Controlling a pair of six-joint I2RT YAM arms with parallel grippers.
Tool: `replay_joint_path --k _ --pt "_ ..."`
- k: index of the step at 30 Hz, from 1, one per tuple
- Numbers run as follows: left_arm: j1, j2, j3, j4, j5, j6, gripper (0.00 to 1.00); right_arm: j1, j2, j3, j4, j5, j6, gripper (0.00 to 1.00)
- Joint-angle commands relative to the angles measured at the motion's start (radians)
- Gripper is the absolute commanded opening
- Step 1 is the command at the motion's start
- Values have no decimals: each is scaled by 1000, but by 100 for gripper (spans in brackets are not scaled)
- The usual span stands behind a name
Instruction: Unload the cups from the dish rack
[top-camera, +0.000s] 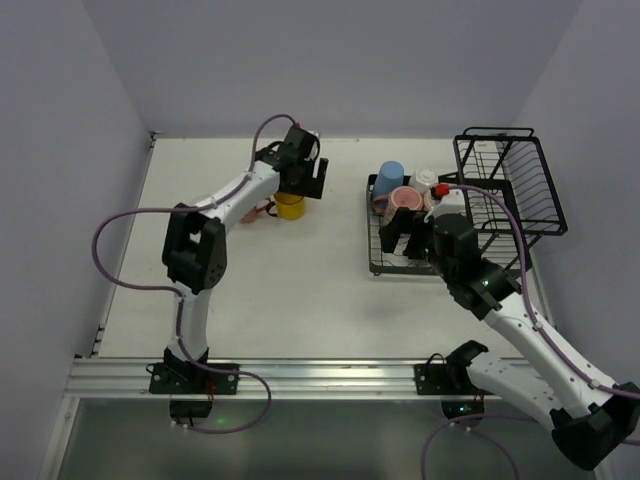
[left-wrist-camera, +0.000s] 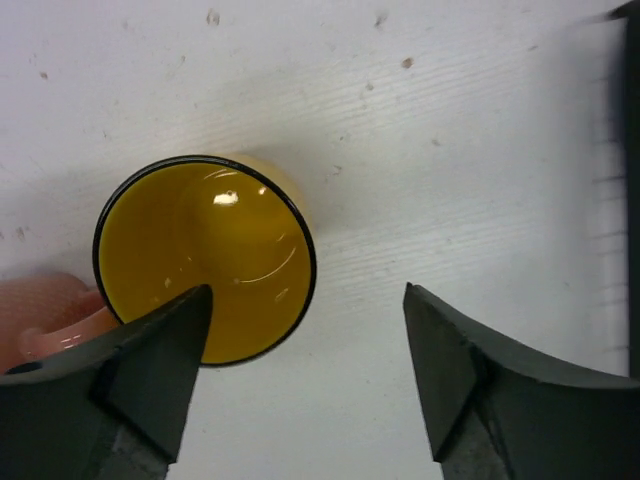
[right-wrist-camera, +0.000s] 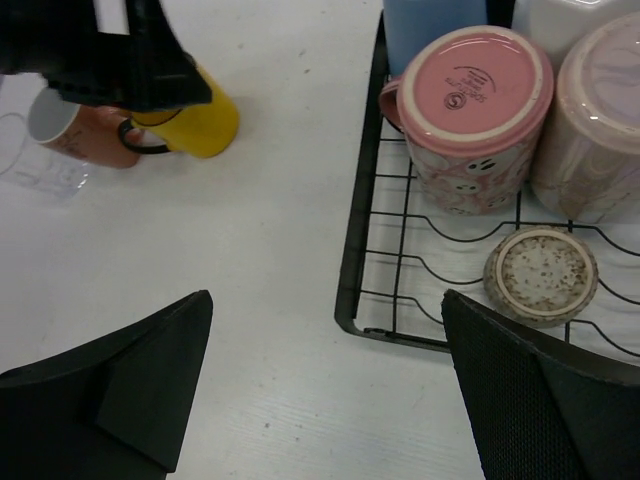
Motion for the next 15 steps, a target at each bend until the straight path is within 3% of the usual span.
replay_joint_path --k 1,4,7,10,15 --pt "7 -241 -25 126 145 -3 86 -31 70 67 -10 90 -26 99" --pt "6 -397 -114 240 267 -31 95 -87 150 101 -10 88 -38 99" --pt "3 -582 -311 358 358 -83 100 -138 232 136 -10 88 -61 99" --pt "-5 -779 -463 458 410 -128 100 -154 303 152 -14 115 -79 99" --pt "-16 -1081 -786 487 414 -146 100 -164 312 100 -27 165 -47 99"
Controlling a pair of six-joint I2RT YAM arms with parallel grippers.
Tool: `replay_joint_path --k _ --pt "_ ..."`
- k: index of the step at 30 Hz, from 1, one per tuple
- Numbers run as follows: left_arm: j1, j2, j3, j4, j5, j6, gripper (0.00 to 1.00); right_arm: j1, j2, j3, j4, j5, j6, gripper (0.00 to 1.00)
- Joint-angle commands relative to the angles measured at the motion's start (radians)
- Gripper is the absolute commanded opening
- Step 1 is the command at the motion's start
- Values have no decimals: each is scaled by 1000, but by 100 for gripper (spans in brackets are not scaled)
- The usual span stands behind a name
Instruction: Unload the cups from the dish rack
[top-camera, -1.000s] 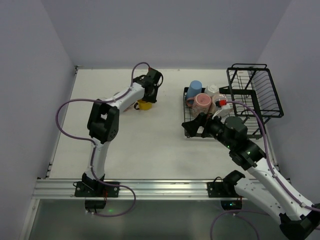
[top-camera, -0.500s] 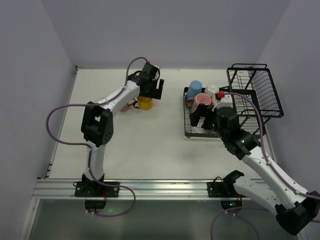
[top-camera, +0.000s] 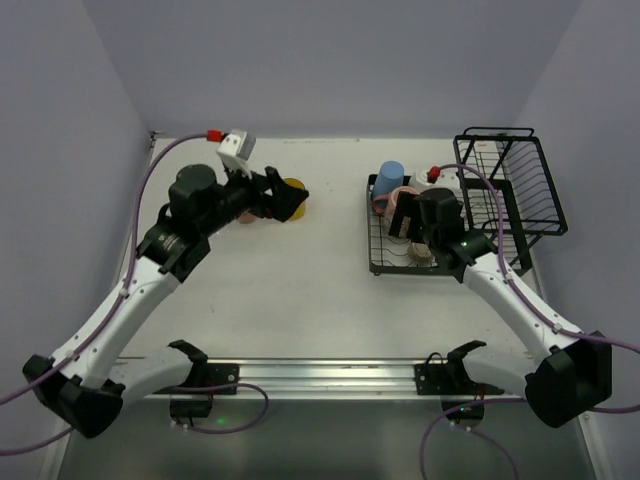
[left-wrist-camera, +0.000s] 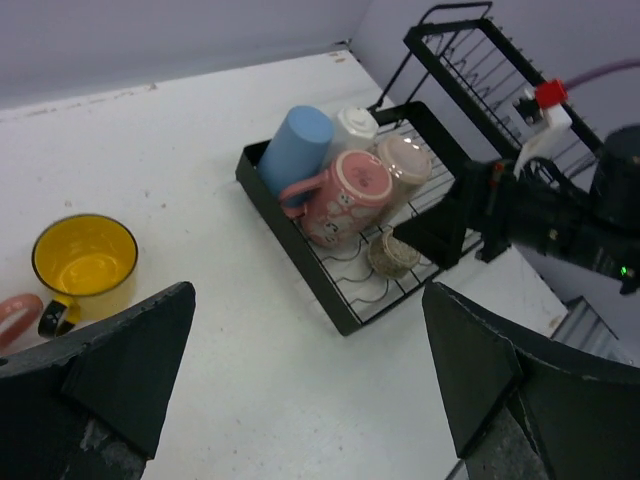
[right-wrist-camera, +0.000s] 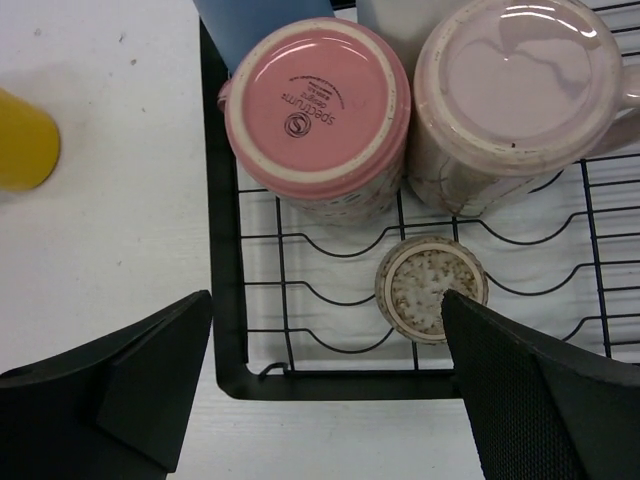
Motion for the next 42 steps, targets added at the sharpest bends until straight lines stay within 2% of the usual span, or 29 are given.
replay_joint_path --k 1,5,10,16,19,28,35,37,41,42 --pt "-5 -127 -193 32 54 -41 100 -21 -2 -19 1 63 18 98" --pt "-8 -273 -393 26 65 -47 100 -61 20 -67 1 44 63 88" --pt "-8 -386 -458 -31 70 -7 100 -95 52 -99 1 11 103 77" --pt "-8 -446 -473 -26 86 10 100 -101 139 -100 -3 50 141 76" --pt "-8 -475 -494 7 134 -1 100 -104 191 -78 -25 80 162 81" --pt "-8 -511 -511 47 189 25 100 -104 317 -21 -75 109 208 82" --pt "-51 -506 -544 58 157 51 100 -104 334 18 -89 141 205 82" --pt "-54 -511 -545 53 148 56 100 -101 330 22 -79 143 195 74" --pt "-54 -509 -548 53 146 46 99 -84 296 16 -57 146 179 71" --pt "-53 -506 -548 53 148 43 99 -79 284 13 -52 152 173 64"
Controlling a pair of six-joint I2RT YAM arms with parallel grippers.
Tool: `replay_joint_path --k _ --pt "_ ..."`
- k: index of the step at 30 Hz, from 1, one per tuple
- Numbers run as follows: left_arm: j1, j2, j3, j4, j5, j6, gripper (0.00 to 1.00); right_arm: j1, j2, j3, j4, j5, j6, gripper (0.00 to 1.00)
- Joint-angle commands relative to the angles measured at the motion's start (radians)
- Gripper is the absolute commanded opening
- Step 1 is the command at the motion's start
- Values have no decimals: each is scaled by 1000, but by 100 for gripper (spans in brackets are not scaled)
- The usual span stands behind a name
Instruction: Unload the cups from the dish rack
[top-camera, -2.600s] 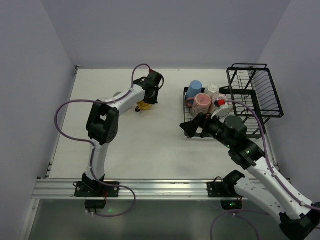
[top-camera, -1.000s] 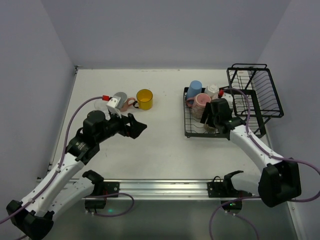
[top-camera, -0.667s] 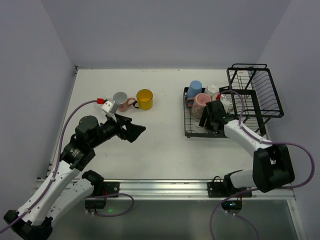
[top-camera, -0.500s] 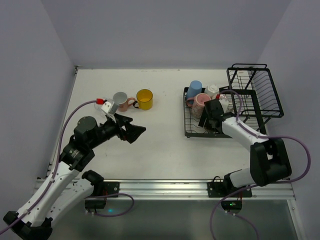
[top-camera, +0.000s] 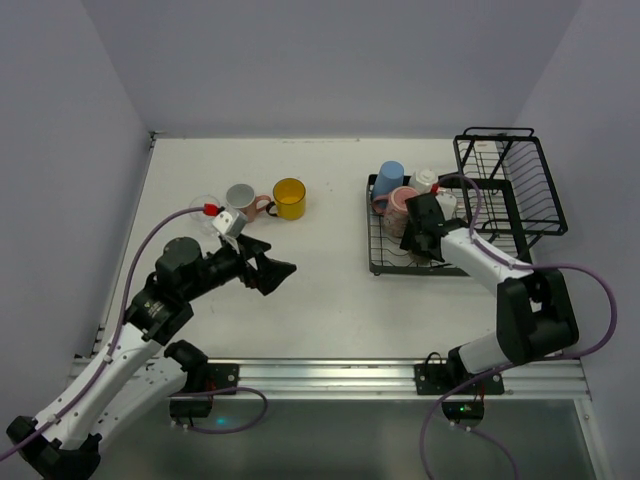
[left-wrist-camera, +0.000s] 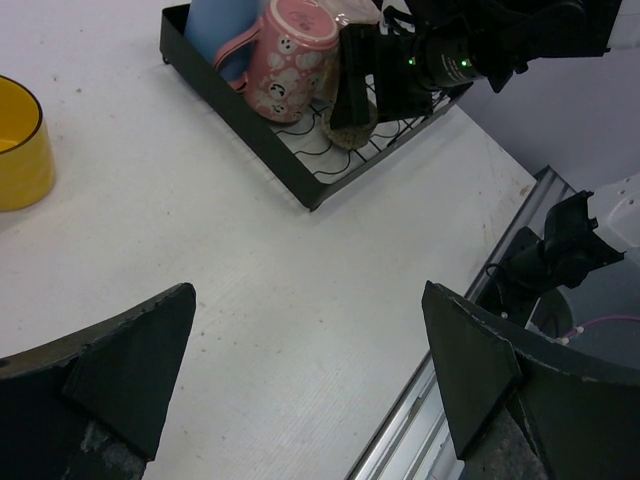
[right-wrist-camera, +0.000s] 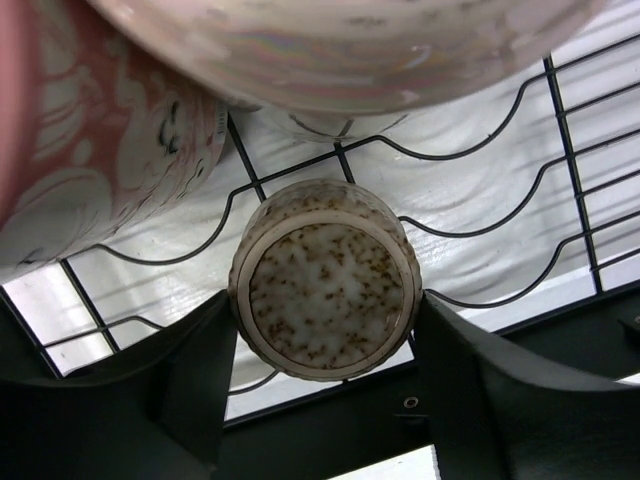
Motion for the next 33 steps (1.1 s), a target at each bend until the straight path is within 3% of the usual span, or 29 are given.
replay_joint_path --k 1,2,9,14,18,21,22,25,28,33 --pt "-4 1 -2 37 9 6 99 19 -53 24 30 59 -11 39" --pt "-4 6 -2 38 12 3 98 21 -58 21 36 60 -12 35" --pt "-4 17 -17 67 32 -54 97 99 -178 -10 59 78 -28 34" --pt "-3 30 -64 183 78 -132 86 199 -297 3 72 104 -40 33" --pt "-4 49 -142 346 127 -210 81 274 -422 -38 168 -47 -2 31" --pt "-4 75 -198 487 153 -323 76 288 -547 -147 392 -373 58 30" --pt "-4 81 -213 567 154 -353 73 288 -571 -174 515 -431 83 30" --pt "-4 110 -281 740 145 -458 62 288 -605 -221 679 -654 179 31" --pt "-12 151 -327 878 147 -517 60 292 -591 -246 817 -788 273 31" --pt "-64 214 -305 952 128 -520 62 306 -526 -264 951 -891 379 30"
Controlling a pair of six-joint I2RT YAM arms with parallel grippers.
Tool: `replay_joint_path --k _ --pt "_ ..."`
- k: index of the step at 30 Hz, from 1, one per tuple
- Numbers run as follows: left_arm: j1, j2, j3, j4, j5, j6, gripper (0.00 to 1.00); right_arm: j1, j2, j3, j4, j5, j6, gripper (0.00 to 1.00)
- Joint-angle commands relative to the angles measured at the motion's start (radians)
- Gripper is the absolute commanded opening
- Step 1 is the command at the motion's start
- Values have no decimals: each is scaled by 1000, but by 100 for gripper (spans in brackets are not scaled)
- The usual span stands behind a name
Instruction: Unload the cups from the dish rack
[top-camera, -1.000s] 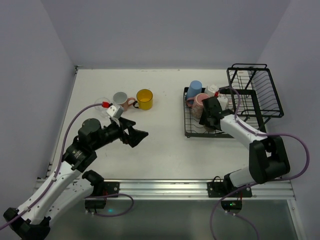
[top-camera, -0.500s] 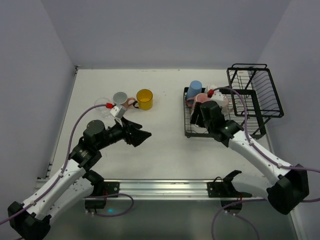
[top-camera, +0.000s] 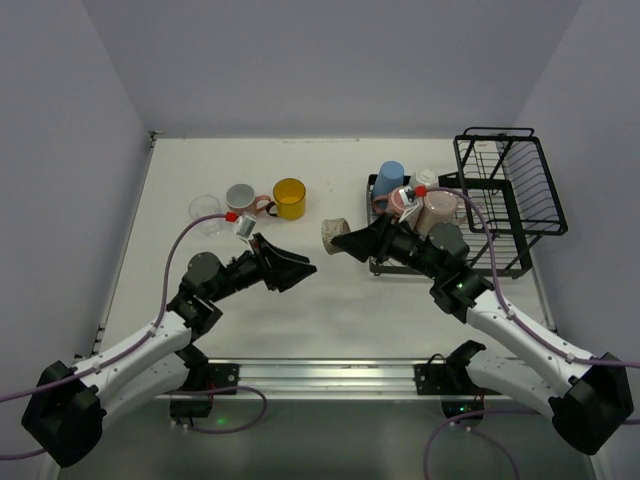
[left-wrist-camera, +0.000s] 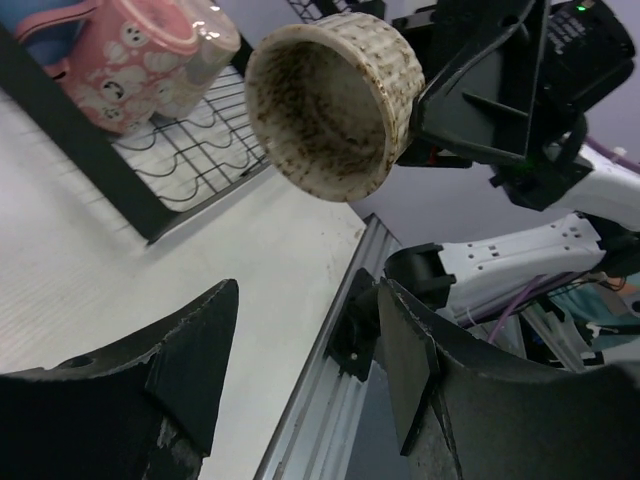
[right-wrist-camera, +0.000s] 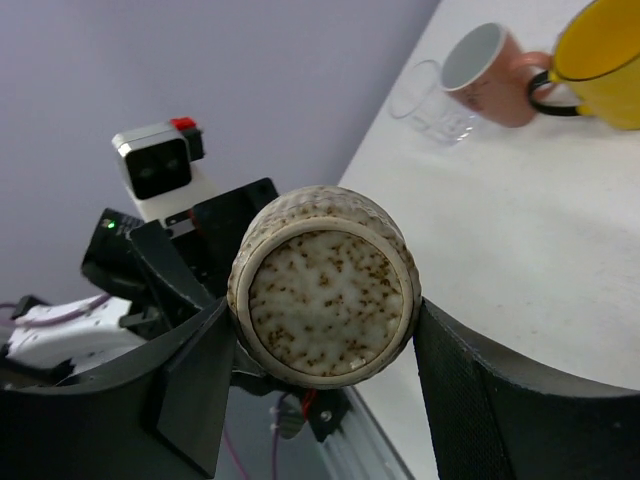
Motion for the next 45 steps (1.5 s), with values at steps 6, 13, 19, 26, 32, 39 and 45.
replay_joint_path --k 6,13,19,26,32,39,45 --pt "-77 28 23 204 -45 -31 61 28 54 -46 326 -182 175 29" --pt "-86 5 29 198 -50 -6 59 37 35 -84 317 -146 183 29" --pt "-88 19 48 191 -48 12 57 72 81 -62 312 -162 183 29" --pt "-92 54 71 219 -25 21 47 89 146 -76 439 -180 251 27" --pt "-94 56 68 218 -39 24 13 103 189 -81 534 -206 321 27" --pt "-94 -25 93 23 -203 102 0 106 172 -102 539 -182 332 96" --pt "-91 -15 254 -543 -571 202 0 105 46 -61 219 -62 153 99"
